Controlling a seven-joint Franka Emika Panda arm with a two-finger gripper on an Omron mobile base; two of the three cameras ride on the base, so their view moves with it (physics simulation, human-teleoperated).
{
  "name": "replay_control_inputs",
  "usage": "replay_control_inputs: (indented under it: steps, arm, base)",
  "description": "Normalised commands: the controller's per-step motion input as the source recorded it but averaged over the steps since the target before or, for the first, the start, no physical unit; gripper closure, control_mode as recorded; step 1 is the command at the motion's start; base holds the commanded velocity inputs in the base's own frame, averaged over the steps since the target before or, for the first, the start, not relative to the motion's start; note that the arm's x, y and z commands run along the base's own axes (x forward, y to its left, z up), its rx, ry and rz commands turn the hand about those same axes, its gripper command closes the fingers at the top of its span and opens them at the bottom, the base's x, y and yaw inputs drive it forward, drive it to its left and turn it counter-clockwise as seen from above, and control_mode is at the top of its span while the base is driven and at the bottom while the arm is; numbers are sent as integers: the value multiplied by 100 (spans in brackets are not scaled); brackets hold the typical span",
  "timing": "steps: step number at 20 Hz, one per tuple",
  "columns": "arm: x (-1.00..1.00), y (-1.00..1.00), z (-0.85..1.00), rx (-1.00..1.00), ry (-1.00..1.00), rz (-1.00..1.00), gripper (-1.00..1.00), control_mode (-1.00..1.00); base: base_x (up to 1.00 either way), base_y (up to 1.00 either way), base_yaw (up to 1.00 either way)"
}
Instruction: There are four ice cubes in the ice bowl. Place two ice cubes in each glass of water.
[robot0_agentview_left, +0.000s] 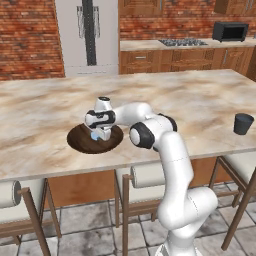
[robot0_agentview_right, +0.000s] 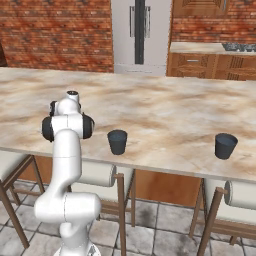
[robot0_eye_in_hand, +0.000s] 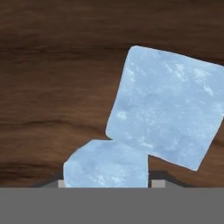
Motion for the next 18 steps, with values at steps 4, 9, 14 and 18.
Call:
replay_control_inputs:
  steps: [4, 9, 14, 18]
  arm:
    - [0, 0, 0, 0, 0, 0, 100, -100]
    - [0, -1, 28, 0, 0, 0, 100, -100]
    - [0, -29, 68, 0, 0, 0, 100, -100]
    - [-6, -53, 71, 0, 0, 2, 100, -100]
  base:
    - [0, 0, 0]
    - [0, 0, 0]
    - [0, 0, 0]
    - [0, 0, 0]
